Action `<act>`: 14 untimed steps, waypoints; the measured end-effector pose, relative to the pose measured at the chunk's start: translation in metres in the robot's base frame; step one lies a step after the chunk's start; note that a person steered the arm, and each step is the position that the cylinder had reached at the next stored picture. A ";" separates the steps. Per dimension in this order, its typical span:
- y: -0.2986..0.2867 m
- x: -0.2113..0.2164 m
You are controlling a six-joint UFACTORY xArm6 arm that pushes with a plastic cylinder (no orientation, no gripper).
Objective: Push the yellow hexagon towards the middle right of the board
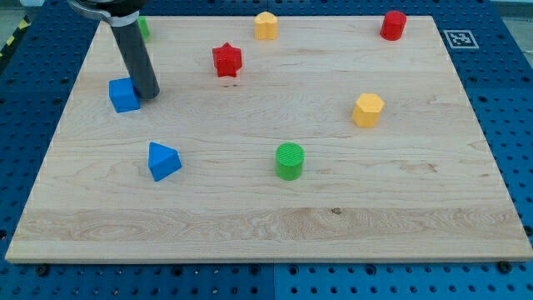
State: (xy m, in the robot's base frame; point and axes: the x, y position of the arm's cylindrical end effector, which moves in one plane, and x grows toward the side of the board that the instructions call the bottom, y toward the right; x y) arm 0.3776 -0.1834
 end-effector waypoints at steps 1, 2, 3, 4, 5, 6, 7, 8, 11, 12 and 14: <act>-0.006 0.000; -0.007 0.000; -0.007 -0.002; 0.018 -0.002; 0.054 -0.002; 0.055 -0.002; 0.056 -0.002; 0.101 -0.002; 0.259 0.050; 0.263 0.051; 0.290 0.050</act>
State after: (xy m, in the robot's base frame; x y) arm 0.4278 0.1061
